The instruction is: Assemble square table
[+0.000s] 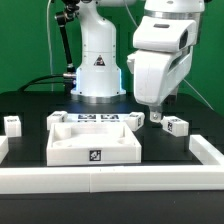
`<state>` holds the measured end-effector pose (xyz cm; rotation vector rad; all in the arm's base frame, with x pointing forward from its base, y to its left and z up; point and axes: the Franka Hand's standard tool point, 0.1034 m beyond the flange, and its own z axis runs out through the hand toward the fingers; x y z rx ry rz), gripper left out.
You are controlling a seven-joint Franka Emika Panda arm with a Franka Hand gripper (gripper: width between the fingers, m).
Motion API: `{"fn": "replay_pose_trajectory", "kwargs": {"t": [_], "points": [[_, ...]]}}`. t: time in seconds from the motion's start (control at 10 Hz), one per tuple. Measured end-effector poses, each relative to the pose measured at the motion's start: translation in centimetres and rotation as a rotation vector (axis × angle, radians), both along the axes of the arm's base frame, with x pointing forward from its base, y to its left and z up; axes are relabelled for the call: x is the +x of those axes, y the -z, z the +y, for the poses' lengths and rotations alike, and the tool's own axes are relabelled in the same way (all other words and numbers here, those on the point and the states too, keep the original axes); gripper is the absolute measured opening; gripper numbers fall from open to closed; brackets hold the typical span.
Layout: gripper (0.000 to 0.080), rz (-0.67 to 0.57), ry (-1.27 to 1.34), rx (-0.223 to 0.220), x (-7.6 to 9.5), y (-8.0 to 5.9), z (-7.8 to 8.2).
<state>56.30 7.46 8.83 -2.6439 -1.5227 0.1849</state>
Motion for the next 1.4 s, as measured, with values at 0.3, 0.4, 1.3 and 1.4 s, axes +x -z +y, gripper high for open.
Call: {"fn": "replay_pose_trajectory", "kwargs": {"t": [0.3, 0.4, 1.3, 1.4], "points": [[0.0649, -0.071, -0.214, 0.034, -1.5, 0.9, -2.4], [0.0649, -0.078, -0.292, 0.044, -2.0, 1.1, -3.3], [0.0649, -0.068, -0.727, 0.098, -6.1, 3.0, -8.2], [0.0649, -0.042, -0.703, 0.106, -7.0, 3.6, -8.1]]}}
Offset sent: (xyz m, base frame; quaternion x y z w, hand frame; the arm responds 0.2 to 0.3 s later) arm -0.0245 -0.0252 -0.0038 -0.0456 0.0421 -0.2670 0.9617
